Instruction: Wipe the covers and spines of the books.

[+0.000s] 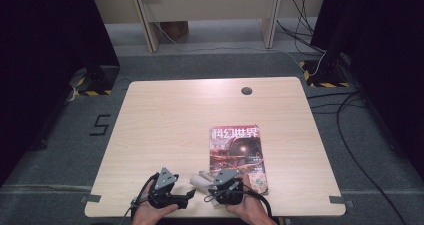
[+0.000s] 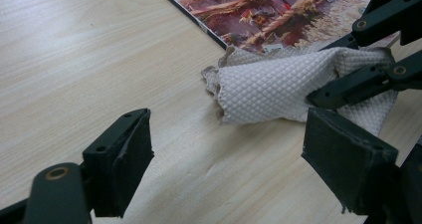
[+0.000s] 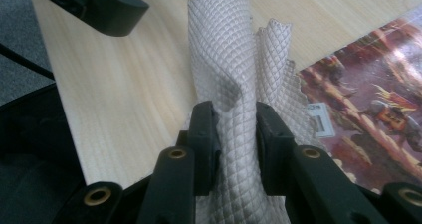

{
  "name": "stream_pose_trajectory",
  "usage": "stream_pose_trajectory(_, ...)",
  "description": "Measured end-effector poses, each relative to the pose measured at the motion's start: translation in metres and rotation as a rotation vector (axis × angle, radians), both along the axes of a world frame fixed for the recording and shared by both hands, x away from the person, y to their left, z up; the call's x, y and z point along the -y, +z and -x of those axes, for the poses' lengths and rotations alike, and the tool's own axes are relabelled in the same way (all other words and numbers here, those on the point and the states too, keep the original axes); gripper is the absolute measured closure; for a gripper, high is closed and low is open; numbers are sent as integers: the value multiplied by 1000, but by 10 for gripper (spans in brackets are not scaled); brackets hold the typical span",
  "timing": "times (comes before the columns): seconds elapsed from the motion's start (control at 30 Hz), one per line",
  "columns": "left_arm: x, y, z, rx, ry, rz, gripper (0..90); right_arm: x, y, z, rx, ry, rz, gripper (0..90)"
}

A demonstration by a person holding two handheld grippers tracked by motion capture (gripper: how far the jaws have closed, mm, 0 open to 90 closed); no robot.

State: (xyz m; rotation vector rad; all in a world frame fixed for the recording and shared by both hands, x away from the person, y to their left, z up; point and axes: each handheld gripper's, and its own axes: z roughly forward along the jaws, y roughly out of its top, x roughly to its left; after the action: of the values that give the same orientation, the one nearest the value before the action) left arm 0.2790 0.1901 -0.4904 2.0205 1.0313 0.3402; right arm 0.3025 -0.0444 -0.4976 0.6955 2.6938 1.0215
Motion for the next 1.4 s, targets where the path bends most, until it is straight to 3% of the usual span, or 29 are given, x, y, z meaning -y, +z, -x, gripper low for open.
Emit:
stream_pose_trajectory(0.27, -1, 1, 0, 2, 0, -4, 187, 7, 1, 1, 0, -16, 7, 730)
stream_pose_trajectory(0.77, 1, 1, 0, 0, -8, -6, 187, 58, 2, -2, -10, -140, 3, 730)
stream_pose_trajectory(1.2, 5, -2, -2, -3, -14, -13, 186, 113, 2, -4, -3, -293, -1, 730)
stream_pose_trajectory(1.4, 15, -4, -4, -3, -19, -13, 184, 122, 2, 0, -3, -322, -6, 729)
